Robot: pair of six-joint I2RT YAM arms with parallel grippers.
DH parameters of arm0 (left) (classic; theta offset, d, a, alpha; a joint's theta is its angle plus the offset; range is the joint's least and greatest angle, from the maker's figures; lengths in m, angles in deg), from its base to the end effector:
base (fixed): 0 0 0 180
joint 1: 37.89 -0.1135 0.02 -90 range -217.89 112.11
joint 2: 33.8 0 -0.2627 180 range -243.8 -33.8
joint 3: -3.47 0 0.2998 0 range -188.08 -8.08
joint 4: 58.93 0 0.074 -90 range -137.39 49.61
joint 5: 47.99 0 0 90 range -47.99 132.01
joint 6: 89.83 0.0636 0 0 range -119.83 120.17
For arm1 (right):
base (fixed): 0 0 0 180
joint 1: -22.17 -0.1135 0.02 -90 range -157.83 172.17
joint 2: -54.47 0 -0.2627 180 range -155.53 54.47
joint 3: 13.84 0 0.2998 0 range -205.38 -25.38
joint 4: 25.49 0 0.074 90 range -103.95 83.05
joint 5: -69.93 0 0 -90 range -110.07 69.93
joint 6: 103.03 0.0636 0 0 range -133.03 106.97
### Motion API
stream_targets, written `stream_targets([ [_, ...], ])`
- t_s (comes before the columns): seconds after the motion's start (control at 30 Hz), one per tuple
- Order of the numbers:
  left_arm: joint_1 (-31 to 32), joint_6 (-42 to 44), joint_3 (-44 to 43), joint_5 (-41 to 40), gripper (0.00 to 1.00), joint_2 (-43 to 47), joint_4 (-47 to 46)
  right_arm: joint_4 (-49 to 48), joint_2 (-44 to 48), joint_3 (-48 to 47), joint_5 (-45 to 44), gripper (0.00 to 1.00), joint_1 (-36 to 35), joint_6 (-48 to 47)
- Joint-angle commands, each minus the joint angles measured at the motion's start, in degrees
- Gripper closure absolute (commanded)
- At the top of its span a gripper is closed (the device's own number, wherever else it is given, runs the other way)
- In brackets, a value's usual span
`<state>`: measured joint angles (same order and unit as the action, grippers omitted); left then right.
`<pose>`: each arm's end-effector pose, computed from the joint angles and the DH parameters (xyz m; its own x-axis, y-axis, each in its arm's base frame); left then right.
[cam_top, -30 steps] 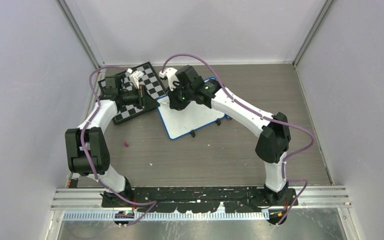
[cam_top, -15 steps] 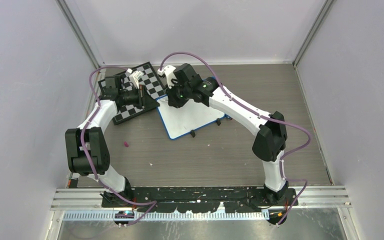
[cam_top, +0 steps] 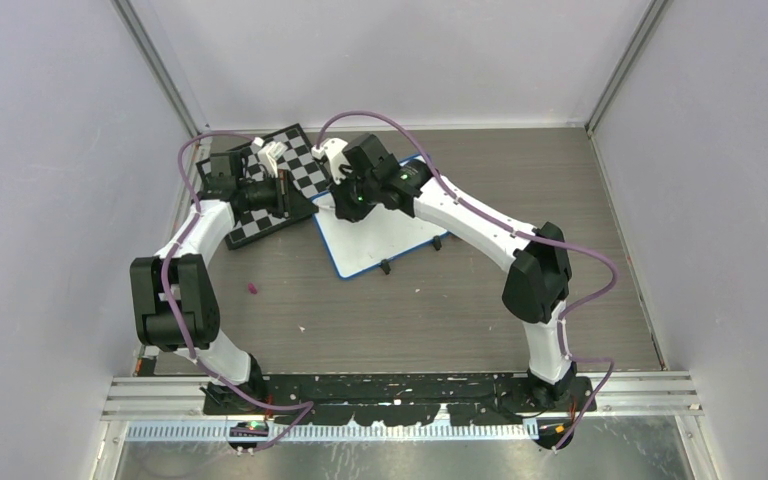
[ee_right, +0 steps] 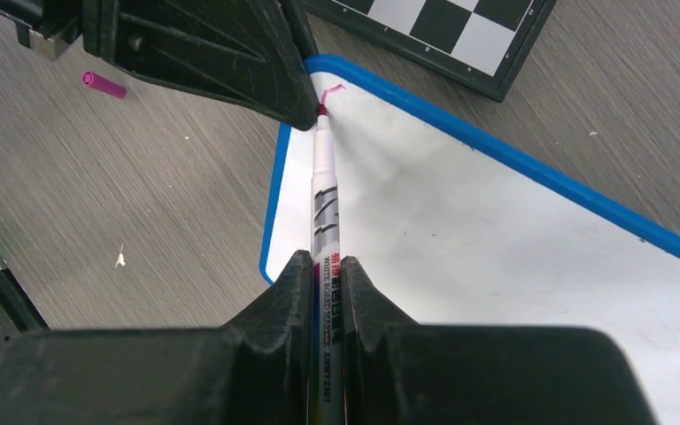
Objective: Write a sentence on the whiteboard
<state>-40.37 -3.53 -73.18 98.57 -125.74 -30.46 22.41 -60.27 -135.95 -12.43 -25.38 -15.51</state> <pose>0.3988 -0.0359 0.2216 -0.7269 -0.0671 -0.6835 0.5325 0.5735 -0.6226 0.3524 0.3978 0.3015 -0.4036 -0.5048 -0.7631 -0.8177 0.5731 0.0534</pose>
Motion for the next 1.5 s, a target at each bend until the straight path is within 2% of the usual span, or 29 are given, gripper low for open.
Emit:
stream_targets([
  [0.0, 0.29, 1.31, -0.58, 0.22, 1.00, 0.89, -1.77, -1.37, 2.85, 2.62, -2.14, 1.00, 0.05, -0.50],
  [0.33, 0.33, 1.41, -0.59, 0.98, 1.00, 1.16, -1.74, -1.72, 4.17, 6.18, -1.58, 1.00, 0.06, -0.77],
  [0.6, 0.37, 1.41, -0.70, 1.36, 0.99, 1.28, -1.62, -0.40, 4.69, 4.88, -0.75, 1.00, 0.07, -1.00],
  [0.63, 0.37, 1.55, -0.81, 1.44, 0.98, 1.34, -1.48, -0.19, 4.81, 4.68, -0.80, 1.00, 0.09, -1.10],
  [0.8, -0.17, 2.02, -3.01, 3.18, 0.76, 1.86, 2.07, -0.31, 6.57, 4.48, -0.37, 1.00, 0.09, -1.43],
  [0.93, -1.31, 0.18, -1.89, 5.63, 0.68, 3.74, 0.08, -0.66, 7.95, 4.15, 0.82, 1.00, 0.34, -0.67],
  [1.1, -2.22, -1.09, -0.77, 5.46, 0.67, 3.83, -2.03, -0.76, 7.70, 2.54, 0.61, 1.00, 1.08, -0.34],
  [1.47, -2.30, -1.40, -0.40, 4.97, 0.76, 2.15, -3.11, 0.49, 3.90, -1.43, 0.67, 1.00, 1.43, 0.37],
])
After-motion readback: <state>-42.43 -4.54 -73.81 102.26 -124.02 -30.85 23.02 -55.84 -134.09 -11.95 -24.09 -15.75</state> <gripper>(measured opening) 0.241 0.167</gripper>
